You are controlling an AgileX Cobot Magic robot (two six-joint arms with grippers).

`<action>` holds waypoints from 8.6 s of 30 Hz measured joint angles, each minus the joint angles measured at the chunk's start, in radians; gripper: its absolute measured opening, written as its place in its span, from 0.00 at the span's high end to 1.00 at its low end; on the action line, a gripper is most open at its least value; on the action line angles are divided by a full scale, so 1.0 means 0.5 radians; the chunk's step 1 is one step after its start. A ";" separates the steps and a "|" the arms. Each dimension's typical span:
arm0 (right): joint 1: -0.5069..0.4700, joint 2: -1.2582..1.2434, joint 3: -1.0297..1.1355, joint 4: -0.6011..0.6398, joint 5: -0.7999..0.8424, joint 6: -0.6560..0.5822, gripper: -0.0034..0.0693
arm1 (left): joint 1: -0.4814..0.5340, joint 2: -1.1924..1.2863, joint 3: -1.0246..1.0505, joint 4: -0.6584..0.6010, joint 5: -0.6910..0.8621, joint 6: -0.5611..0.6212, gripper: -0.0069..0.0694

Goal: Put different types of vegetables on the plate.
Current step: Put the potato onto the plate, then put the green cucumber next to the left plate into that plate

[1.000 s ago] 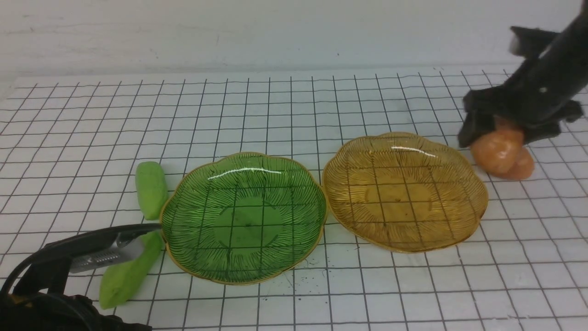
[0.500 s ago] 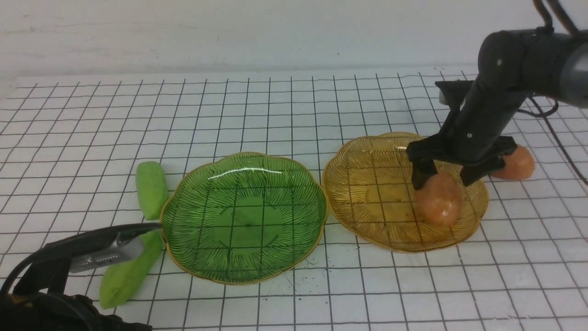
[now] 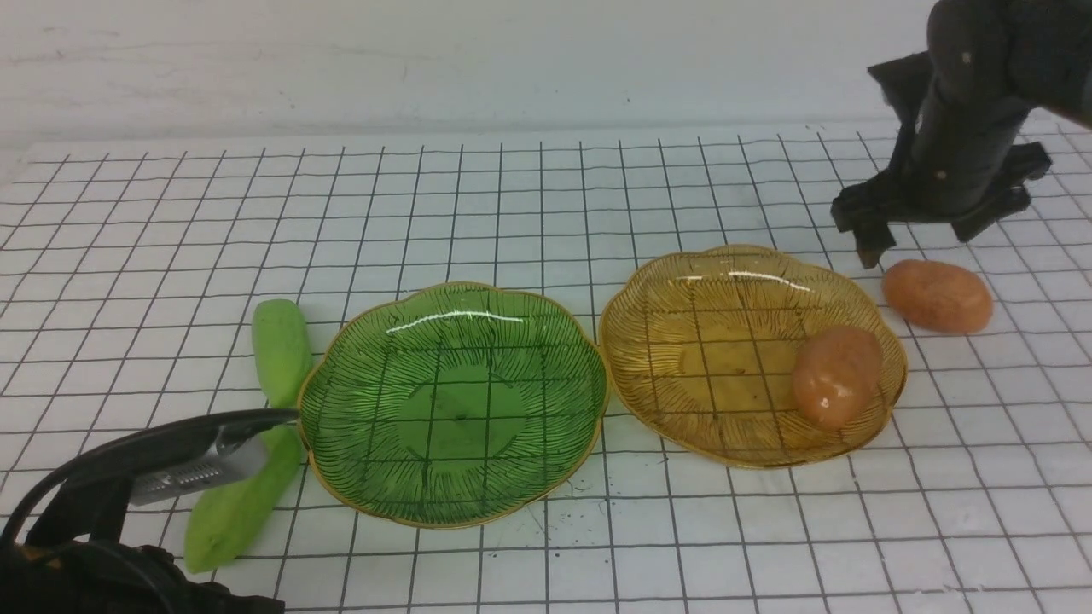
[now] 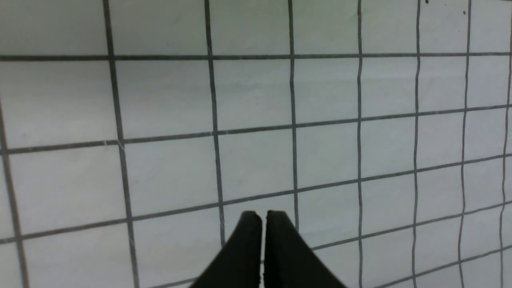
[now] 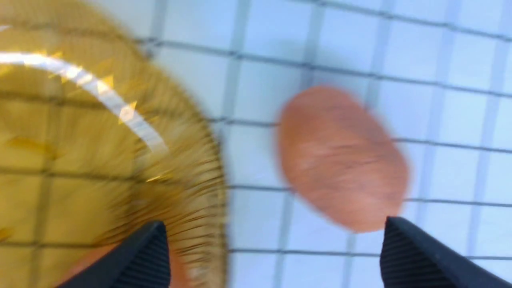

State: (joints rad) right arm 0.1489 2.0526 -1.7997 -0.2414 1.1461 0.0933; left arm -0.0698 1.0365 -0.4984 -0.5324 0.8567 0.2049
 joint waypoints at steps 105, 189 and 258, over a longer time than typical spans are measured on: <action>0.290 -0.095 -0.193 0.590 0.190 -0.254 0.12 | 0.000 0.000 -0.004 0.011 -0.048 0.000 0.81; 0.292 -3.104 2.283 0.537 -0.121 -0.405 0.97 | -0.651 1.368 -1.612 0.866 0.223 -0.706 0.60; 0.292 -3.104 2.406 0.716 -0.226 -0.363 0.97 | -0.009 2.088 -1.843 1.310 -0.726 -1.431 0.13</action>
State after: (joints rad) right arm 0.2948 0.5007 -0.5969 0.1164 1.0329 -0.0884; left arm -0.0744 2.0806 -1.4198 0.1228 0.4937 -0.5107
